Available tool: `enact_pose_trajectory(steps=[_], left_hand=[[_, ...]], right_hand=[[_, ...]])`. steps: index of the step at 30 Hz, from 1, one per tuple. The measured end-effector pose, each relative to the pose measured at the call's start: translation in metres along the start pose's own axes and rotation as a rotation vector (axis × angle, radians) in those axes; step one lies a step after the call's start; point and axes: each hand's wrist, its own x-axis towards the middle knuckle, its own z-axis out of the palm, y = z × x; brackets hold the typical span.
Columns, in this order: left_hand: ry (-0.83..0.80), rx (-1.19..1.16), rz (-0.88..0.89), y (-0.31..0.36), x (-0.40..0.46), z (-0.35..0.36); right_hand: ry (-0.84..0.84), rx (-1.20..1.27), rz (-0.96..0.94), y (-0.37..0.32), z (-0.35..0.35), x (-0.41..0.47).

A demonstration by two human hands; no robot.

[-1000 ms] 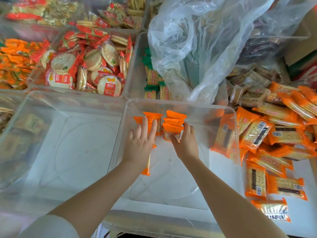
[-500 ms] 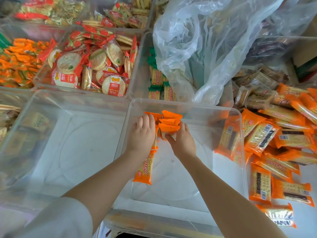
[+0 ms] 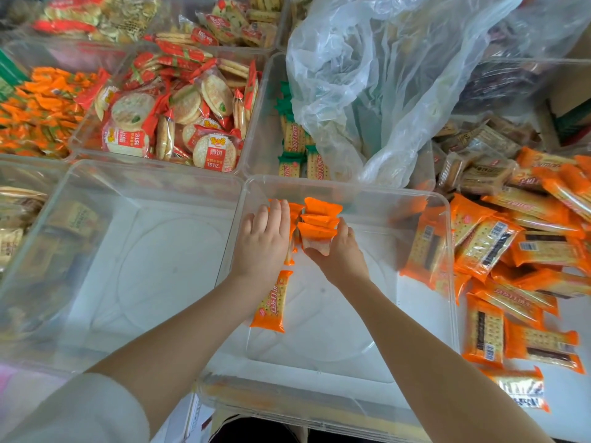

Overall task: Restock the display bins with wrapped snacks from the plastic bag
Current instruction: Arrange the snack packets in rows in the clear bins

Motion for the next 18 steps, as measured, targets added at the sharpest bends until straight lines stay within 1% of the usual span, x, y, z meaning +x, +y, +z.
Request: enact_pose_trajectory(steps=[3, 4, 6, 8, 10, 12, 15, 18], left_hand=[[0.091, -0.142, 0.132, -0.015, -0.007, -0.021], [0.124, -0.207, 0.186, -0.021, -0.011, -0.026], [0.17, -0.331, 0.25, -0.036, -0.019, -0.033], [0.15, -0.446, 0.222, -0.048, -0.028, -0.035], [0.11, -0.537, 0.125, -0.058, -0.038, -0.033], [0.104, -0.586, 0.108, -0.062, -0.046, -0.026], [0.115, -0.613, 0.217, -0.061, -0.048, -0.017], [0.107, -0.591, 0.273, -0.059, -0.04, -0.014]], right_hand=[[-0.011, -0.055, 0.129, 0.007, -0.005, -0.014], [-0.021, -0.081, 0.141, 0.009, -0.004, -0.02], [-0.127, -0.125, 0.082, 0.009, 0.005, -0.032], [-0.264, -0.151, -0.024, 0.004, 0.024, -0.041], [-0.317, -0.198, -0.082, -0.005, 0.043, -0.046], [-0.258, -0.23, -0.051, -0.012, 0.052, -0.044], [-0.122, -0.187, -0.001, -0.018, 0.04, -0.034], [0.033, -0.248, -0.011, -0.019, 0.012, -0.027]])
